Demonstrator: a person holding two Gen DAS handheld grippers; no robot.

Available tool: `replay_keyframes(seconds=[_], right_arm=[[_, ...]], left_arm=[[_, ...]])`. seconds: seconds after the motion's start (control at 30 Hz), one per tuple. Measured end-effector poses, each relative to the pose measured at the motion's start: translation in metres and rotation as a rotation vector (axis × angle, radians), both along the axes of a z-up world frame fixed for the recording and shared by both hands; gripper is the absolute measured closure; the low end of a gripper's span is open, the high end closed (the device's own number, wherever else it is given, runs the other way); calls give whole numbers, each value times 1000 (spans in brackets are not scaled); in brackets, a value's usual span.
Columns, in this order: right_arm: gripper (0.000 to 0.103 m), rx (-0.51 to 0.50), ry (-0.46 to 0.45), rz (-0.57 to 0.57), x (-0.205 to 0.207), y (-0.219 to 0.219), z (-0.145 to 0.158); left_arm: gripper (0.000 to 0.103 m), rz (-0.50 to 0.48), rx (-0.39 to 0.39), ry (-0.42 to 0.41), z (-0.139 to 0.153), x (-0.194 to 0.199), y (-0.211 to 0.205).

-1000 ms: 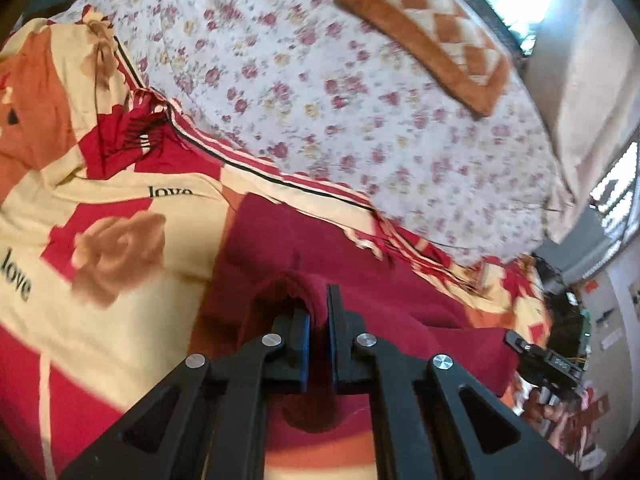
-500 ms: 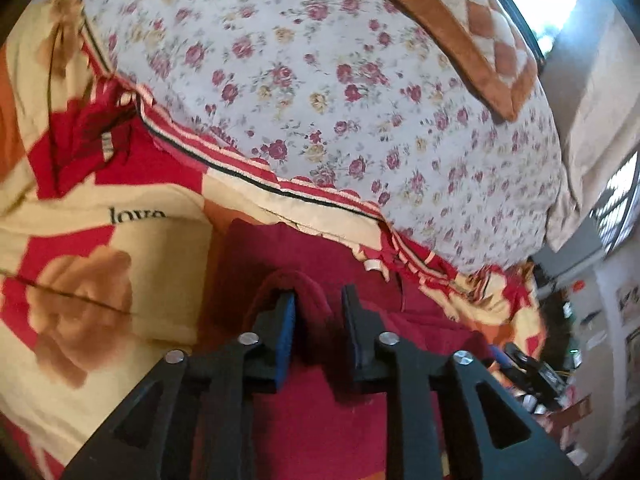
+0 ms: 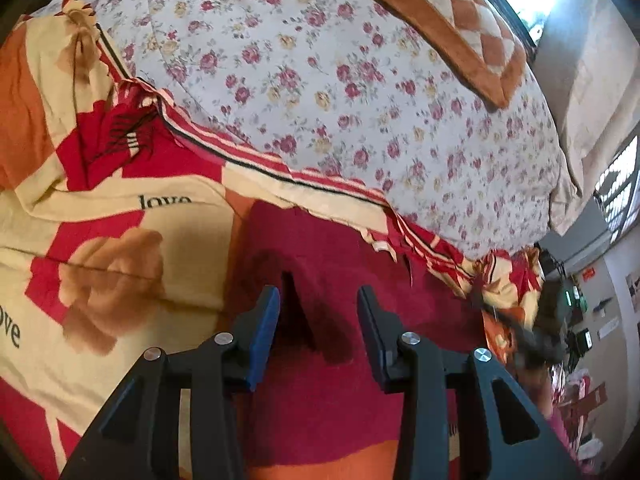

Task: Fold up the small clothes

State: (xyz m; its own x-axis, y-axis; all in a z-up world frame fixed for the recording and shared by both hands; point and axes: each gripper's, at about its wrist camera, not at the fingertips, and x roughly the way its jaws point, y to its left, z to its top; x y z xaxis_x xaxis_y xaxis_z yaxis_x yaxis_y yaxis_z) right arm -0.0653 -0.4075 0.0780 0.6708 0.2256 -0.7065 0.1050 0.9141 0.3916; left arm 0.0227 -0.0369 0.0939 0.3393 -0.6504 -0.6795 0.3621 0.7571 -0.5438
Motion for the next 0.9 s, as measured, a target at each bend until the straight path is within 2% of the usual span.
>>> replay_keyframes(seconds=[0.1, 0.17, 0.23, 0.33, 0.43, 0.47, 0.53, 0.6, 0.73, 0.9], right_arm=[[44, 49, 30, -127, 21, -26, -3], [44, 94, 27, -166, 17, -35, 1], [41, 97, -8, -143, 5, -31, 9], [39, 2, 1, -78, -9, -15, 10], [39, -126, 103, -76, -5, -7, -8], [39, -130, 128, -84, -2, -9, -17], [41, -97, 160, -104, 2, -17, -31], [41, -67, 158, -113, 0, -21, -29], [41, -32, 109, -119, -37, -24, 4], [41, -23, 100, -73, -94, -9, 13]], left_arm=[[85, -21, 2, -7, 4, -8, -4], [85, -45, -1, -14, 7, -11, -8], [85, -66, 12, -27, 7, -12, -15], [85, -51, 43, -24, -2, -3, -27], [85, -12, 81, 32, -23, 16, -38], [85, 11, 119, 71, -35, 24, -42], [85, 32, 141, 144, -56, 35, -45], [85, 42, 144, 167, -65, 41, -44], [85, 25, 175, 144, -49, 35, -44], [85, 5, 180, 68, -30, 6, -34]])
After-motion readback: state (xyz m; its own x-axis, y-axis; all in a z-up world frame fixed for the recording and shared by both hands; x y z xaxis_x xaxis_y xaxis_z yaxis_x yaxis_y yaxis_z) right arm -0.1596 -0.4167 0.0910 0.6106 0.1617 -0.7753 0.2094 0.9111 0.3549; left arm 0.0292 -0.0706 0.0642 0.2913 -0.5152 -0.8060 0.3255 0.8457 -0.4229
